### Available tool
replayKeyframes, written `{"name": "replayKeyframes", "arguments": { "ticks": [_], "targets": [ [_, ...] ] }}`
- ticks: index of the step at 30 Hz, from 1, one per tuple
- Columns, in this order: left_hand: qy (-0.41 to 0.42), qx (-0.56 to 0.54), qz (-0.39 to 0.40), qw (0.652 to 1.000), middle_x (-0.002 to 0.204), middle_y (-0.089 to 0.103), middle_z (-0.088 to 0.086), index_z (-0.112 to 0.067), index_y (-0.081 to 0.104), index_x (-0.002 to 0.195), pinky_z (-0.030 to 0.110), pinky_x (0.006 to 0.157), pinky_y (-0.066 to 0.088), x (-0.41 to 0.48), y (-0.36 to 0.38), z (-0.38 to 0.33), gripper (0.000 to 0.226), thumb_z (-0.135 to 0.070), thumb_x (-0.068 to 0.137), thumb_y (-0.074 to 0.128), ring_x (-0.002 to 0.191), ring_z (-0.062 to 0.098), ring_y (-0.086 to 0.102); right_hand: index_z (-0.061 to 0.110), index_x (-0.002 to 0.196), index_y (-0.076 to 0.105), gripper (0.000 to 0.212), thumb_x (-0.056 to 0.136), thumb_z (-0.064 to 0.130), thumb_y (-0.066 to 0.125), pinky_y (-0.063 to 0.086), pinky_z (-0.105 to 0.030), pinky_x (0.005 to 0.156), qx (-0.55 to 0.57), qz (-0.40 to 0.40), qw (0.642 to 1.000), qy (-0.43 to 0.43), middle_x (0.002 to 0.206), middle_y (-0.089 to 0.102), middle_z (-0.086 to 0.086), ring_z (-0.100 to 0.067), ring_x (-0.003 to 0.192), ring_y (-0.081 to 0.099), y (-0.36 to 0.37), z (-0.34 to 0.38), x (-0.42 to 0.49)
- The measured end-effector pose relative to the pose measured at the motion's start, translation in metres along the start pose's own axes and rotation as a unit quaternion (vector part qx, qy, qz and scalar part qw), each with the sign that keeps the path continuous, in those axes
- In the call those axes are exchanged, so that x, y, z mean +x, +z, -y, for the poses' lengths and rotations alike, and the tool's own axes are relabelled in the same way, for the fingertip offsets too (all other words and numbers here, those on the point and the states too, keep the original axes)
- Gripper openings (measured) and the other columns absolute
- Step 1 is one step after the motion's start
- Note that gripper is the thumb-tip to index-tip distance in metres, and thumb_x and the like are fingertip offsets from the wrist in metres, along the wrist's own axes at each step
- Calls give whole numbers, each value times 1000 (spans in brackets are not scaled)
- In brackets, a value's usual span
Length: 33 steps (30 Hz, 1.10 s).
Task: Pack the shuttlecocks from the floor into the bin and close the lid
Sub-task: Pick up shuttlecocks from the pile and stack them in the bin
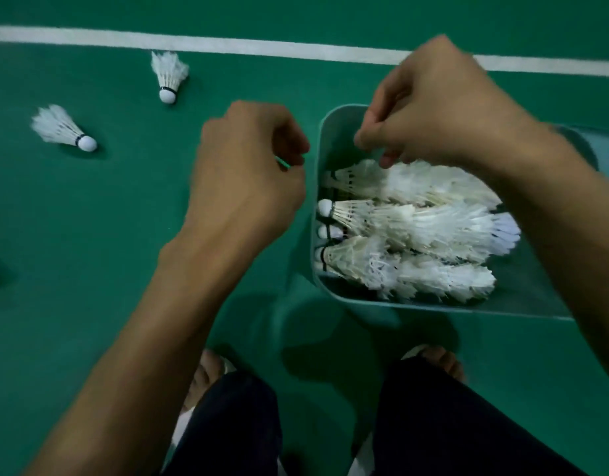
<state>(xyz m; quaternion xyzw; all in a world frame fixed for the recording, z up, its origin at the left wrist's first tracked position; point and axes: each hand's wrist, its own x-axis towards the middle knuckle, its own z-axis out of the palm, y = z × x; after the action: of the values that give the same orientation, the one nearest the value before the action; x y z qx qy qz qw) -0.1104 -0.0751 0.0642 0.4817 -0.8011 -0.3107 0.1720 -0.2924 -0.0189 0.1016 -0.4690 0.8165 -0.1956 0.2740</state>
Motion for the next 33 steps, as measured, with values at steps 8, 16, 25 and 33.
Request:
{"name": "replayKeyframes", "arguments": {
  "ticks": [8,16,25,33],
  "targets": [
    [-187,-78,-95,975,71,70,-14,-23,73,81,18,60,48,7,-34,118,3,-20,82,75,56,-2,60,8,67,71,15,79,15,75,50,-25,46,82,56,988,-121,68,76,-6,-18,53,73,72,101,99],
    [-406,-8,-122,905,111,72,5,-16,70,109,35,92,52,6,-38,262,29,-25,82,74,102,27,68,11,104,77,19,88,11,68,49,-29,69,-157,197,955,-158,99,73,-10,-26,76,62,186,173,214],
    [-467,243,-201,826,152,35,20,-14,46,136,57,118,19,12,-66,317,65,-18,76,69,146,38,25,22,98,76,21,81,9,79,47,-27,87,-104,160,975,-114,115,72,-10,-25,100,61,239,168,286],
    [-529,166,-123,823,123,63,23,-13,40,142,49,103,40,25,-123,365,51,-21,94,57,116,42,59,14,94,79,34,69,31,94,49,-28,75,-129,188,966,-124,91,73,-9,-19,73,64,231,153,272]
  ]
}}
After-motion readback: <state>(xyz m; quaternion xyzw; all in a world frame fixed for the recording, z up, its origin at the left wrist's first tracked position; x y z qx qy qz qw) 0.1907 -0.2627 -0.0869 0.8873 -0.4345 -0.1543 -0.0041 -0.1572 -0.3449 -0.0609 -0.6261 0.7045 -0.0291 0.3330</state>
